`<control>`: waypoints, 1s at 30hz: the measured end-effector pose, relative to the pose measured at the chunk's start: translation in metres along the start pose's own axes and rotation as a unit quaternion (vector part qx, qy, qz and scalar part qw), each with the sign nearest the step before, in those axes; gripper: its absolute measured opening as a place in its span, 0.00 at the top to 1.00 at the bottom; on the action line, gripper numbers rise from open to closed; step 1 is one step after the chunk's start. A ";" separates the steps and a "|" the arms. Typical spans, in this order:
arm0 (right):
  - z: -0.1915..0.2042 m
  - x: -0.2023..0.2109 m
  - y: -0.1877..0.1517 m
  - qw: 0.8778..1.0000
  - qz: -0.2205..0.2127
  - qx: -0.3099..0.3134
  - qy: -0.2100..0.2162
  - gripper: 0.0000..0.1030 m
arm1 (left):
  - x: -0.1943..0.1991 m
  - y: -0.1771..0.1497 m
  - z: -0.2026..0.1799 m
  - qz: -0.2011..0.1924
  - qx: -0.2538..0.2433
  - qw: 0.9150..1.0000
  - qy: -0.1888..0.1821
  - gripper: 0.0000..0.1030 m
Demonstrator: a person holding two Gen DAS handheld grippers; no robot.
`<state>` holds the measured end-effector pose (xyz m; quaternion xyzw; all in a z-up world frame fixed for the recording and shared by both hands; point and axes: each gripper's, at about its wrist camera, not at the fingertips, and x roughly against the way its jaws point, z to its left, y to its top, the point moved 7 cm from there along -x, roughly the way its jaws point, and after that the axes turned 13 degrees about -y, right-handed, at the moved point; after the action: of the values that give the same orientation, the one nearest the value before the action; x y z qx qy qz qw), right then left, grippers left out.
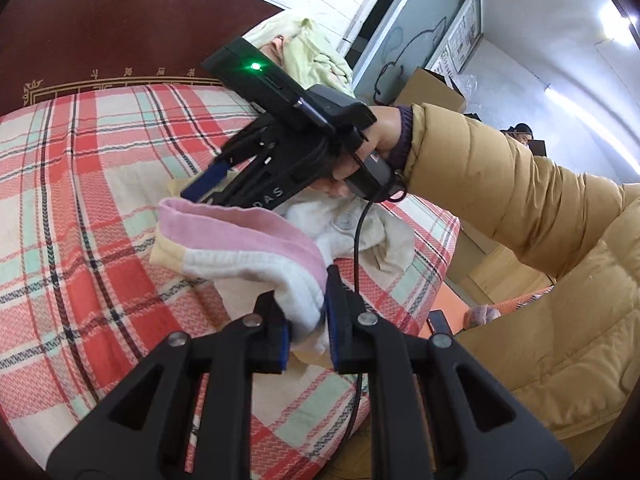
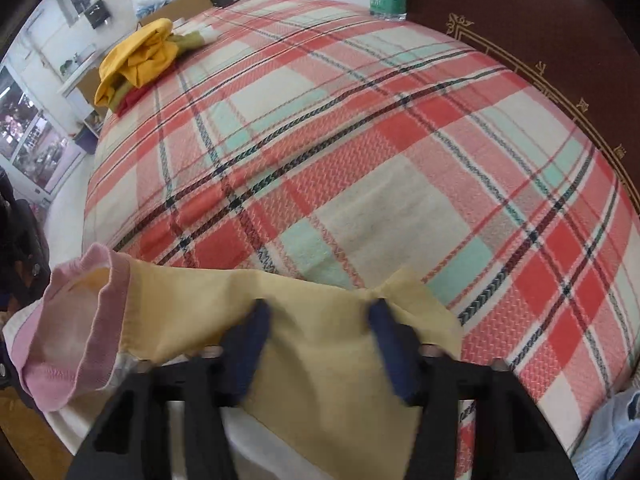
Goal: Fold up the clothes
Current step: 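Grasp the pink-trimmed hem with the left gripper while the right gripper holds the shirt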
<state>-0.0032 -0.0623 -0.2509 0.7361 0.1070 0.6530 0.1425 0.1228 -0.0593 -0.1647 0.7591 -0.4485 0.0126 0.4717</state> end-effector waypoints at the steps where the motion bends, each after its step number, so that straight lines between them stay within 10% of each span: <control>1: -0.001 0.001 -0.003 1.000 -0.001 0.000 -0.009 0.91 | 0.000 0.000 0.001 -0.001 0.003 1.000 -0.001 0.86; 12: -0.009 0.073 -0.039 0.997 -0.065 -0.035 -0.031 0.92 | -0.001 0.003 0.026 -0.012 0.030 0.999 0.025 0.67; 14: -0.008 0.084 -0.045 0.996 -0.075 -0.035 -0.037 0.60 | 0.001 0.005 0.028 -0.018 0.028 0.999 0.030 0.67; 19: 0.009 0.087 -0.031 0.993 -0.109 -0.012 -0.035 0.28 | 0.004 0.008 0.034 -0.025 0.033 0.998 0.043 0.69; 30: 0.039 0.103 -0.035 0.986 -0.153 0.021 0.057 0.25 | 0.010 0.019 0.032 -0.027 0.013 0.999 0.040 0.80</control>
<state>0.0489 0.0032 -0.1717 0.6752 0.2402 0.6621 0.2189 0.1028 -0.0921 -0.1645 0.7759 -0.4085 0.0358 0.4794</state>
